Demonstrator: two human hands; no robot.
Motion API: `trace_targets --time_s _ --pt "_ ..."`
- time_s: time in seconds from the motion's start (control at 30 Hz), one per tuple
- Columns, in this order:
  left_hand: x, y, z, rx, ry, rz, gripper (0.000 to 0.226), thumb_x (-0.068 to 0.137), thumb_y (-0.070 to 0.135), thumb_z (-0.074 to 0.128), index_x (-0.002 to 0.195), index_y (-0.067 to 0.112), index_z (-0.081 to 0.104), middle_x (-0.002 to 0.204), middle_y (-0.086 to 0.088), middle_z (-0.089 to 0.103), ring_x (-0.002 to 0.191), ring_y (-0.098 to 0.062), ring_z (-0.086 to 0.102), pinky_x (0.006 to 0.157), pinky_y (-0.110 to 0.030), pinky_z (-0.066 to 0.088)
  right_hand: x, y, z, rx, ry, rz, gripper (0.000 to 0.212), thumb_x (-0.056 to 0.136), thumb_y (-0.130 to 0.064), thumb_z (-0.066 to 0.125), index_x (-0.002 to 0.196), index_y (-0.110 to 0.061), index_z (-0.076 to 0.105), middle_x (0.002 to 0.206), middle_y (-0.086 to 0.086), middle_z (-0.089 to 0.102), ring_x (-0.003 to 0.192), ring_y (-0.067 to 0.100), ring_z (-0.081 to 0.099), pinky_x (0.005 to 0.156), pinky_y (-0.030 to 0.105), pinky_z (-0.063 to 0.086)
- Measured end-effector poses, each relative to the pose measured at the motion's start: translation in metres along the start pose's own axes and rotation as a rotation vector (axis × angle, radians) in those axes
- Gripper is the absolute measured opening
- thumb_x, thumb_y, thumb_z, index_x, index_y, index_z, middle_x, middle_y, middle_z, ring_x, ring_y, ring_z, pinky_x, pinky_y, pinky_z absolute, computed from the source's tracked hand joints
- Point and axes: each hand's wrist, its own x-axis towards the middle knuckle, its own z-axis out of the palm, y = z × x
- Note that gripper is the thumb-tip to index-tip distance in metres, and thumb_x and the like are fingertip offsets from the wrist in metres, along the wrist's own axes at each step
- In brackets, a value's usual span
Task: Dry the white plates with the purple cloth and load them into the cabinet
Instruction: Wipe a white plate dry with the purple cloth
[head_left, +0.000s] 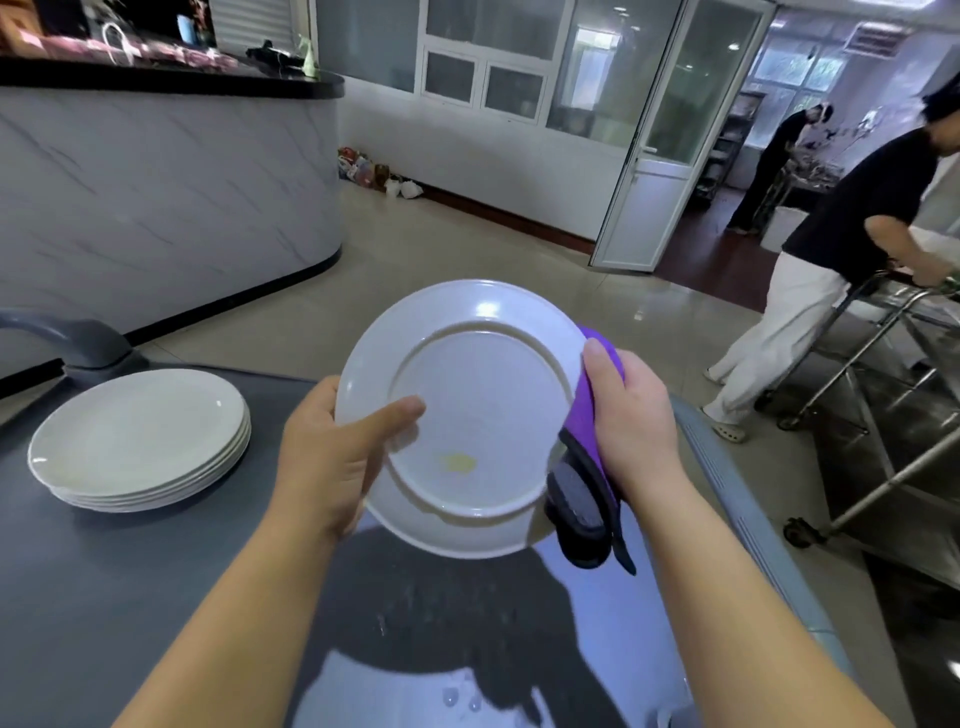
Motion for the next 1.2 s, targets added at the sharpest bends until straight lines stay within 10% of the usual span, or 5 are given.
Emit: trace_targets --time_s 0.33,0.67,0.87,1.2 --pt "-0.010 -0.014 0.010 -0.201 0.216 0.018 0.040 0.068 0.012 0.081 0.102 0.013 0.060 0.104 -0.012 0.070 0.094 -0.027 0.069 0.080 -0.043 0.056 -0.041 0.017 0.052 0.331 0.277 0.289 0.038 0.098 -0.046 0.042 0.104 -0.014 0.063 0.093 -0.002 0.068 0.087 0.017 0.062 0.076 0.034 0.050" --pt "-0.003 0.000 -0.022 -0.009 0.080 0.030 0.047 0.048 0.019 0.086 0.087 0.018 0.059 0.078 0.001 0.072 0.074 -0.022 0.068 0.067 -0.041 0.058 -0.007 -0.012 0.013 0.011 -0.001 -0.020 0.035 0.098 -0.038 0.048 0.074 -0.013 0.053 0.071 -0.003 0.054 0.061 0.006 0.045 0.058 0.022 0.040" --pt "-0.018 -0.002 0.000 -0.174 0.245 0.095 0.037 0.070 0.011 0.081 0.091 0.018 0.052 0.087 -0.001 0.064 0.077 -0.015 0.063 0.075 -0.036 0.054 -0.052 0.006 0.053 0.289 0.332 0.231 0.037 0.099 -0.041 0.042 0.104 -0.010 0.063 0.088 -0.006 0.064 0.078 0.009 0.058 0.064 0.013 0.044" --pt "-0.007 0.008 -0.032 0.006 0.026 0.003 0.054 0.047 0.019 0.085 0.096 0.020 0.062 0.083 0.001 0.072 0.074 -0.018 0.069 0.071 -0.041 0.058 -0.016 -0.023 0.021 0.018 0.013 -0.096 0.034 0.099 -0.035 0.047 0.072 -0.014 0.049 0.070 -0.004 0.049 0.056 0.002 0.041 0.053 0.014 0.037"
